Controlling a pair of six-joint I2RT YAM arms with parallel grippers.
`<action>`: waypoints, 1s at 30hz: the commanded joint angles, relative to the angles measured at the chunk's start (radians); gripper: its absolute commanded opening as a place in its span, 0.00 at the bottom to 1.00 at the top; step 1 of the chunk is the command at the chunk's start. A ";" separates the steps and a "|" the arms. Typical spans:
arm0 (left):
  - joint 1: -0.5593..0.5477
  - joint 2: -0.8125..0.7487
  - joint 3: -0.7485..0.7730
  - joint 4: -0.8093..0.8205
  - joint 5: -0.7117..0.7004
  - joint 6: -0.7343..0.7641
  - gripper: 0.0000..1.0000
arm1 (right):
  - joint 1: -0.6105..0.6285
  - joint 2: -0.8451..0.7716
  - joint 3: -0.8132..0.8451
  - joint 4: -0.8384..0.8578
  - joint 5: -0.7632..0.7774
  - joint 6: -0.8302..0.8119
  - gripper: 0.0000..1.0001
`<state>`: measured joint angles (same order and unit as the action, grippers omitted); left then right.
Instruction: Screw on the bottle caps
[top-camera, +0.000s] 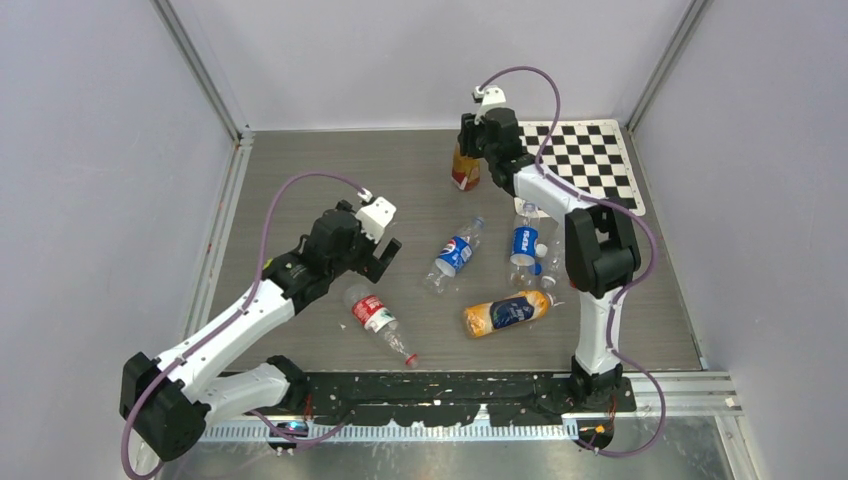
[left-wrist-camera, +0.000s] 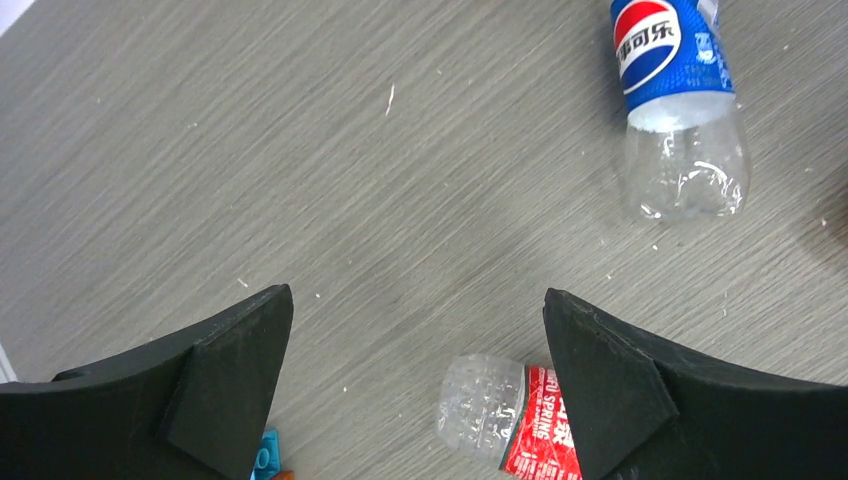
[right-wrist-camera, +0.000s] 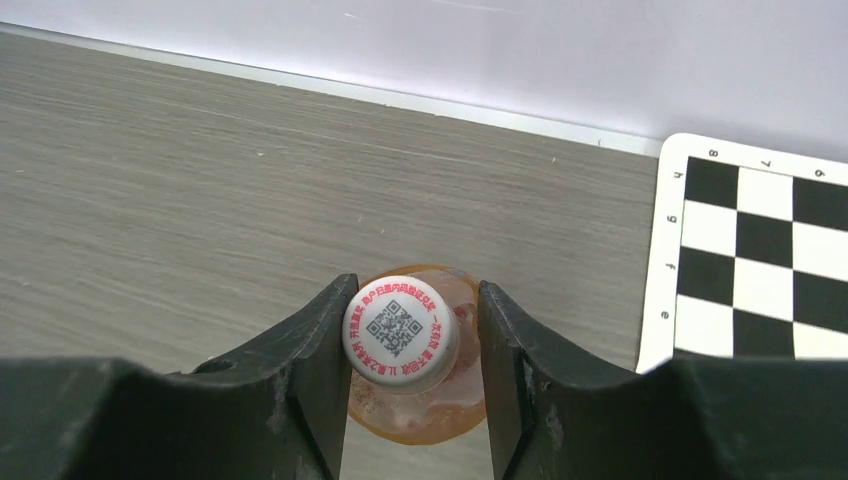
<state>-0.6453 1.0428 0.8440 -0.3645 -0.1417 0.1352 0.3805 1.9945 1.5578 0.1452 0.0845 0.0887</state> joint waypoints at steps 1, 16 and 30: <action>0.006 -0.039 -0.029 0.018 -0.002 0.018 1.00 | 0.006 0.041 0.098 0.144 0.048 -0.083 0.01; 0.006 -0.056 -0.049 0.051 0.008 0.018 1.00 | 0.005 0.094 0.063 0.175 0.027 -0.055 0.26; 0.007 -0.061 -0.060 0.058 0.011 0.031 1.00 | 0.004 0.113 0.073 0.106 0.013 -0.051 0.59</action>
<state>-0.6430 1.0088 0.7933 -0.3485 -0.1402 0.1490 0.3801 2.0998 1.6108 0.2516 0.1028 0.0334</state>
